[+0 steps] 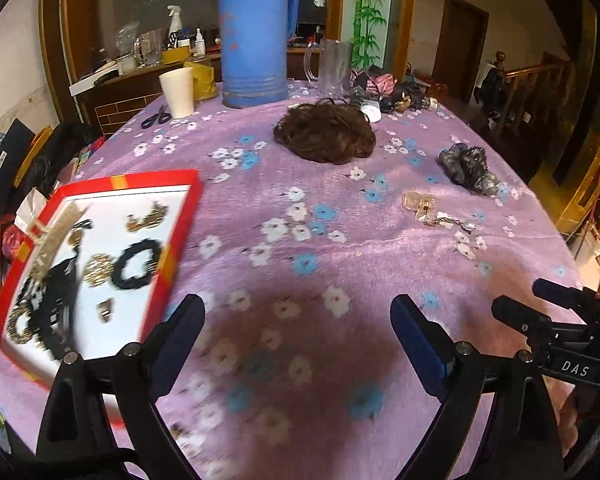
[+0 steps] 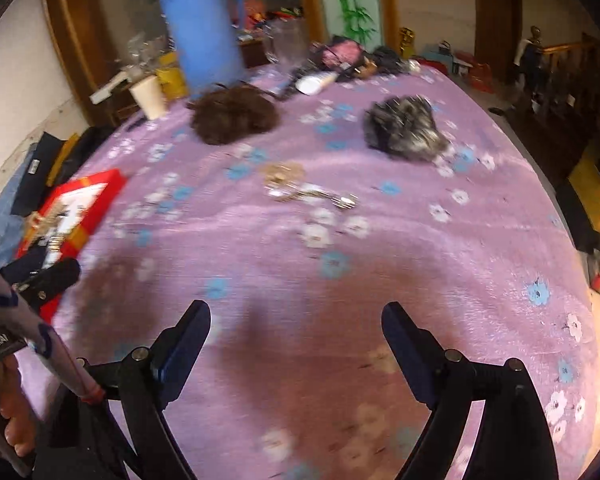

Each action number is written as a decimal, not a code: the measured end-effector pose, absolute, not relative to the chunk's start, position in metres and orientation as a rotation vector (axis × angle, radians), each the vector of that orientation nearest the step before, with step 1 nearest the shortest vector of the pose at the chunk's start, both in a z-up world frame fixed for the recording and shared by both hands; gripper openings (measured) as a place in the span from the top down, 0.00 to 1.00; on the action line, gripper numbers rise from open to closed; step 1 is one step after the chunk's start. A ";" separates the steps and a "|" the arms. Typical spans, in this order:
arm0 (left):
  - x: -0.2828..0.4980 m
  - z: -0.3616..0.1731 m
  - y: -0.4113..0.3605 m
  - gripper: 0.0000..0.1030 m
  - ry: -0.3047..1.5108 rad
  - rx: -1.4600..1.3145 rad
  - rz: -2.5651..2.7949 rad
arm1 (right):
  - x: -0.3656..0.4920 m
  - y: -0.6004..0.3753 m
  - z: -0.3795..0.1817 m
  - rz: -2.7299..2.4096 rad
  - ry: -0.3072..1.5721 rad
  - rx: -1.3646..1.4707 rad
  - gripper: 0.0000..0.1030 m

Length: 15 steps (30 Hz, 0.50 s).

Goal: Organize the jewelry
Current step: 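Withdraw both grippers from the tray back over the cloth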

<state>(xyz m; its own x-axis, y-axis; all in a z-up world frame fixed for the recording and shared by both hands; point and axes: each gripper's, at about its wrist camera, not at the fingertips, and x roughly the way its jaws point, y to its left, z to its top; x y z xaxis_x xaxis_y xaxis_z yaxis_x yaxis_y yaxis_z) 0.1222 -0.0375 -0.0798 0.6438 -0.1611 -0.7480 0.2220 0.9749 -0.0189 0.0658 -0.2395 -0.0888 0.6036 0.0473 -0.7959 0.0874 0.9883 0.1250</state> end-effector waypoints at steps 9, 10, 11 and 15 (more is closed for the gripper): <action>0.171 -0.136 -0.084 0.09 0.982 0.126 -0.203 | 0.091 -0.272 -0.108 -0.165 0.976 0.091 0.11; 0.174 -0.138 -0.084 0.08 0.996 0.123 -0.213 | 0.091 -0.271 -0.107 -0.193 0.989 0.055 0.11; 0.176 -0.138 -0.082 0.07 0.990 0.114 -0.203 | 0.091 -0.270 -0.104 -0.206 0.990 0.023 0.10; 0.186 -0.142 -0.074 0.00 0.992 0.113 -0.209 | 0.095 -0.279 -0.109 -0.179 1.027 0.037 0.08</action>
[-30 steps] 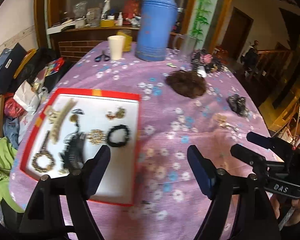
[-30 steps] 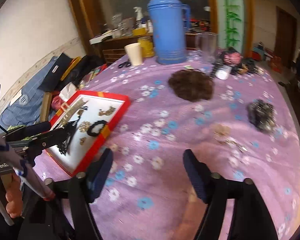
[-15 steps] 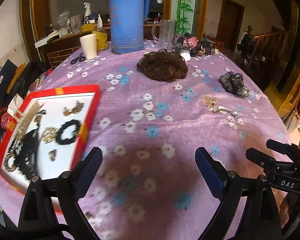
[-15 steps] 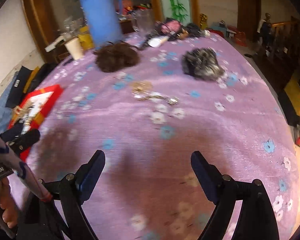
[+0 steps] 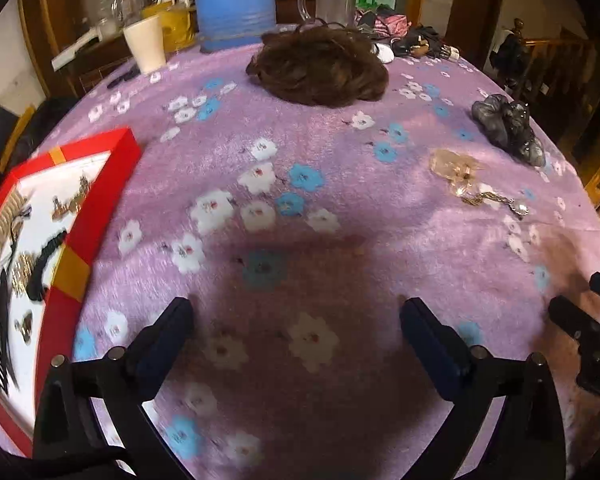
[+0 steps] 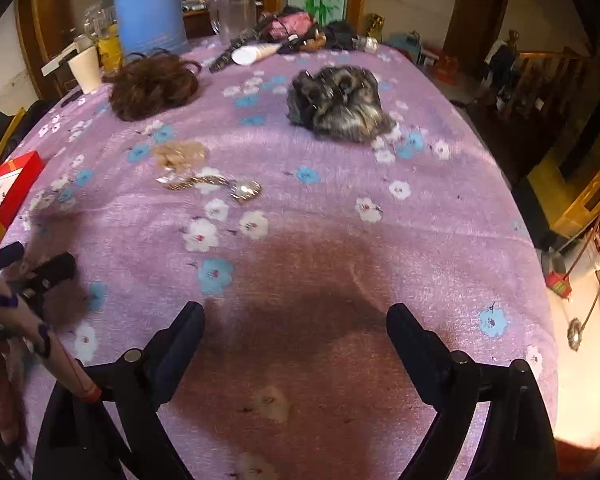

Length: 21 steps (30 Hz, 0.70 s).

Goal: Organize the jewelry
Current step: 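Withdraw both grippers from the tray back over the cloth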

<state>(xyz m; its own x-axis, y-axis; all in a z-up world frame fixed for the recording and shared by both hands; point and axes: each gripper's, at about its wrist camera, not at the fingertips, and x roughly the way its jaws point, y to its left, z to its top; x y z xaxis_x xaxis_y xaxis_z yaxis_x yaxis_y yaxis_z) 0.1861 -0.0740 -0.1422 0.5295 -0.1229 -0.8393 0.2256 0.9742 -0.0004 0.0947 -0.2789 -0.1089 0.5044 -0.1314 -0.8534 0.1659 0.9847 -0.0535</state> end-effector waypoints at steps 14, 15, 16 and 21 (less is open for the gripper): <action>0.190 -0.143 -0.072 0.00 0.979 0.125 -0.246 | 0.101 -0.261 -0.114 -0.147 1.015 0.048 0.01; 0.191 -0.142 -0.072 0.00 0.986 0.131 -0.254 | 0.100 -0.261 -0.113 -0.146 1.014 0.055 0.01; 0.191 -0.142 -0.071 0.00 0.995 0.137 -0.267 | 0.099 -0.261 -0.111 -0.132 1.010 0.065 0.01; 0.167 -0.121 -0.059 0.00 0.925 0.130 -0.188 | 0.093 -0.256 -0.100 -0.122 0.989 0.062 0.01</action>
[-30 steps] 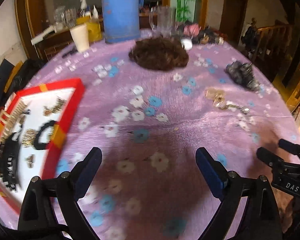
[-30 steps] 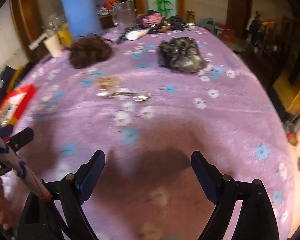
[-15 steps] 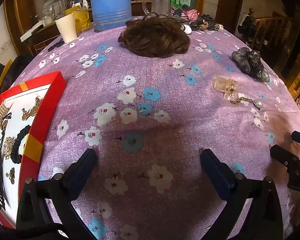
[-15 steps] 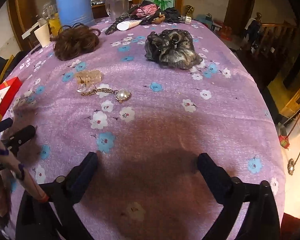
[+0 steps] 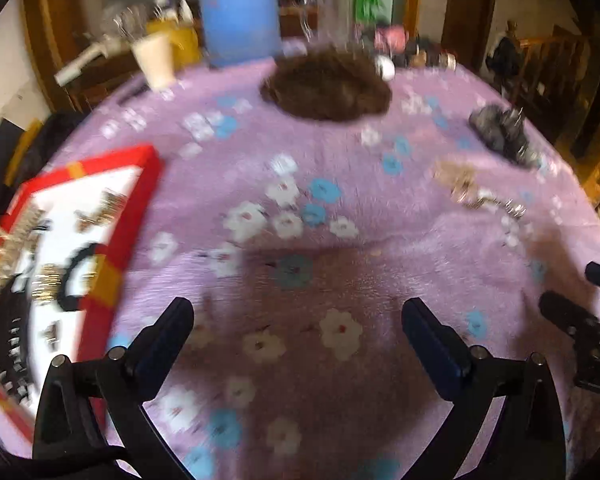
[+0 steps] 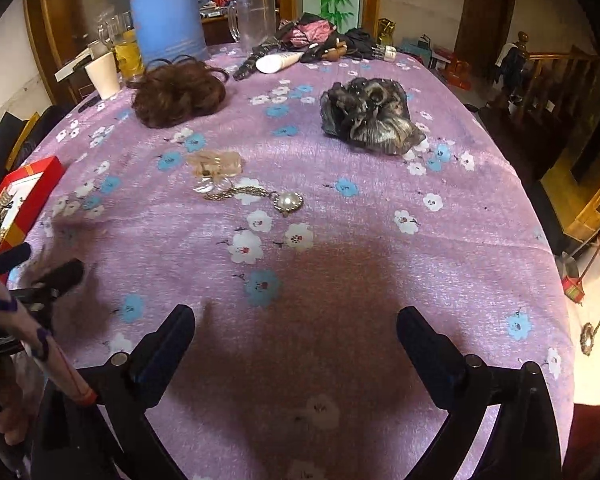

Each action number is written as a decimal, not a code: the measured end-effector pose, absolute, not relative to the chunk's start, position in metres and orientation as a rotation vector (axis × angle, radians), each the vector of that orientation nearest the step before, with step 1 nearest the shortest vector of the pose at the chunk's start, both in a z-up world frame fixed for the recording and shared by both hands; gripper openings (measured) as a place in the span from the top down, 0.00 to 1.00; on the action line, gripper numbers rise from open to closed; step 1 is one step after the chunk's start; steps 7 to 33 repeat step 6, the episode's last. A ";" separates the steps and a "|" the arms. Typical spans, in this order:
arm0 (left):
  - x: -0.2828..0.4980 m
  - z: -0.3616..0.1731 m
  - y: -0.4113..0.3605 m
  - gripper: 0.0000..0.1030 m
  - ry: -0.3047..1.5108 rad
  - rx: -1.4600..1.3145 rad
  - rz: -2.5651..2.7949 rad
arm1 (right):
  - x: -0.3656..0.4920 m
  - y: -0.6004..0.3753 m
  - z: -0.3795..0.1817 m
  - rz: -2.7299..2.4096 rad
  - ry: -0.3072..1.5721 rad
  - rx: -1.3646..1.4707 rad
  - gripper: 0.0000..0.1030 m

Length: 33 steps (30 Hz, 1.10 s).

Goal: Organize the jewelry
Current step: 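Withdraw both grippers from the tray back over the cloth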

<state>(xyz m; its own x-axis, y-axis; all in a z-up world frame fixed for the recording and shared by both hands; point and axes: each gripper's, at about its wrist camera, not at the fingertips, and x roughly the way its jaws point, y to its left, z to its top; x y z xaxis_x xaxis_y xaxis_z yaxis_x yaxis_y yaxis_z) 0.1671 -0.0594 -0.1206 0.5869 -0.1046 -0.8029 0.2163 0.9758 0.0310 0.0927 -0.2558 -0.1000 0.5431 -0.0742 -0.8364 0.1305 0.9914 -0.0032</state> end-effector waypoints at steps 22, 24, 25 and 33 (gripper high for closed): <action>0.150 -0.101 -0.050 0.00 0.880 0.134 -0.193 | 0.094 -0.257 -0.096 -0.124 0.982 0.067 0.01; 0.150 -0.101 -0.050 0.00 0.880 0.134 -0.193 | 0.094 -0.257 -0.096 -0.124 0.982 0.067 0.01; 0.150 -0.101 -0.050 0.00 0.880 0.134 -0.193 | 0.094 -0.257 -0.096 -0.124 0.982 0.067 0.01; 0.150 -0.101 -0.050 0.00 0.880 0.134 -0.193 | 0.094 -0.257 -0.096 -0.124 0.982 0.067 0.01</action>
